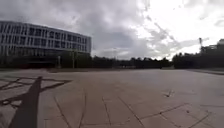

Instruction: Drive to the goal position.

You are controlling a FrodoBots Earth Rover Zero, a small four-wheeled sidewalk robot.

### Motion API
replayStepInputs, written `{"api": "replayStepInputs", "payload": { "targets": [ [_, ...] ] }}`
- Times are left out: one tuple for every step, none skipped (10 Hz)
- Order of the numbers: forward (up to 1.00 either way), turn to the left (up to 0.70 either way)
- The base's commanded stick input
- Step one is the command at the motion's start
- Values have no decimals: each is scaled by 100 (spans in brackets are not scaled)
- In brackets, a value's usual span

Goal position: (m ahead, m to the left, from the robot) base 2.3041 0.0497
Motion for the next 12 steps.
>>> {"api": "replayStepInputs", "payload": {
  "targets": [
    [70,-6],
    [70,0],
    [70,13],
    [70,32],
    [70,35],
    [70,35],
    [70,35],
    [70,35],
    [70,35],
    [70,35],
    [70,35],
    [70,30]
  ]
}}
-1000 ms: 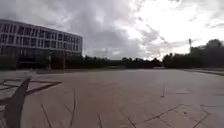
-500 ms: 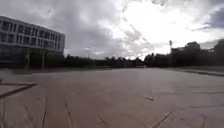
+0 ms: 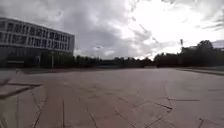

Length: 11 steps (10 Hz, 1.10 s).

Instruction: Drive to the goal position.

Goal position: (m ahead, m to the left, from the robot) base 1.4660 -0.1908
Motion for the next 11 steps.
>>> {"api": "replayStepInputs", "payload": {
  "targets": [
    [70,16],
    [70,2],
    [70,0],
    [70,0],
    [70,0],
    [70,0],
    [70,0],
    [70,0],
    [70,-23],
    [70,-35],
    [70,-29]
  ]
}}
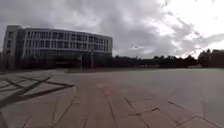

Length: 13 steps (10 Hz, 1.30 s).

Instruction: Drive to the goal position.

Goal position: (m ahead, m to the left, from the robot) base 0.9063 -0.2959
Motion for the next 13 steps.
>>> {"api": "replayStepInputs", "payload": {
  "targets": [
    [70,-15],
    [70,-1],
    [70,0],
    [70,6],
    [70,35],
    [70,35],
    [70,35],
    [70,35],
    [70,30],
    [70,13],
    [70,0],
    [70,0],
    [70,0]
  ]
}}
